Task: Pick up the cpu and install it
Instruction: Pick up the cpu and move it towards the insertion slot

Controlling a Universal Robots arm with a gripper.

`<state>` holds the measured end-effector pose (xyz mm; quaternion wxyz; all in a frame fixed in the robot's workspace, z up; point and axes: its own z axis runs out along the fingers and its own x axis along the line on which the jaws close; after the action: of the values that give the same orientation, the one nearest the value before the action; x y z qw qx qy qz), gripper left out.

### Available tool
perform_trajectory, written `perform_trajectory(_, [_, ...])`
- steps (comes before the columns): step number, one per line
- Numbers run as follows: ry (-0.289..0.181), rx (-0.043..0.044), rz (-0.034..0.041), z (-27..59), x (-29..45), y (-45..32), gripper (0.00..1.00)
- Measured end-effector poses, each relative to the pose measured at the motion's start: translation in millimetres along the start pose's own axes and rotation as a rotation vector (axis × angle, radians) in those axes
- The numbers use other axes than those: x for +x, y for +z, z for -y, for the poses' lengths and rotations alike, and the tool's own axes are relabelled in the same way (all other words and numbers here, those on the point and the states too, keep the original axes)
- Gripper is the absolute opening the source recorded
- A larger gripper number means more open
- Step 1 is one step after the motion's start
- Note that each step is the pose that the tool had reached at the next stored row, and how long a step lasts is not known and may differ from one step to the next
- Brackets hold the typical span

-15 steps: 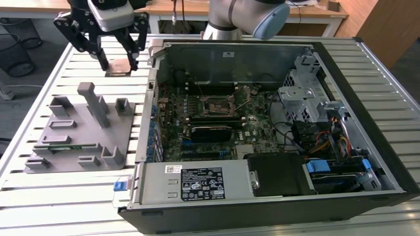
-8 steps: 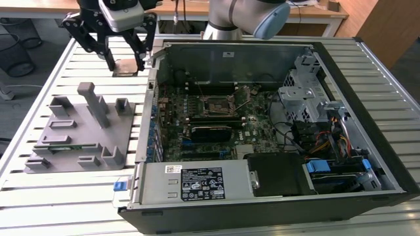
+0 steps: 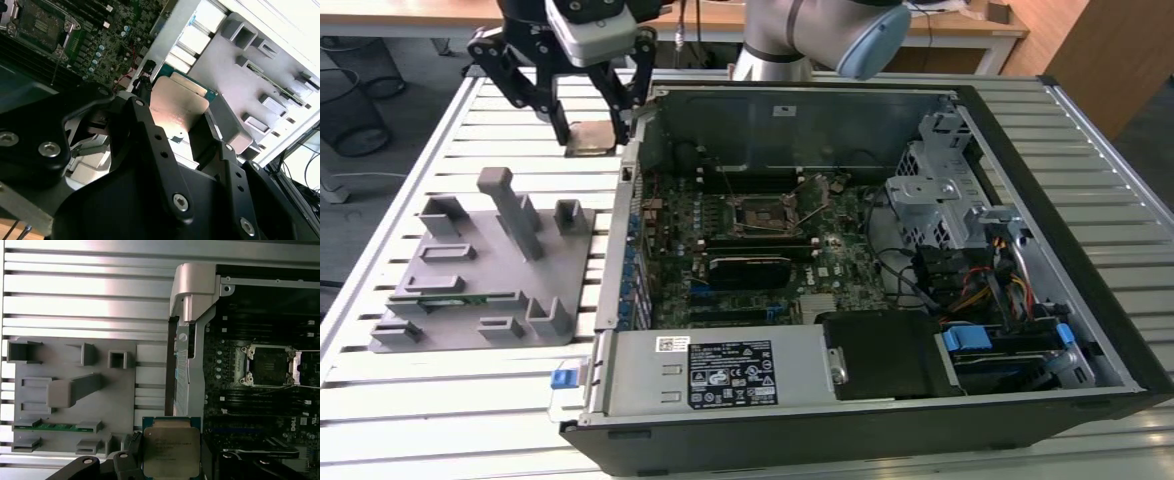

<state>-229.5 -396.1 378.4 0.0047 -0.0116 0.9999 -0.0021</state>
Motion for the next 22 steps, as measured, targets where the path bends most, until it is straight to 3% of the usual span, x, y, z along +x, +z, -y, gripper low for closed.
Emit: perform_trajectory(22, [0.000,0.0000,0.0000,0.7,-30.7,2.8,0.54])
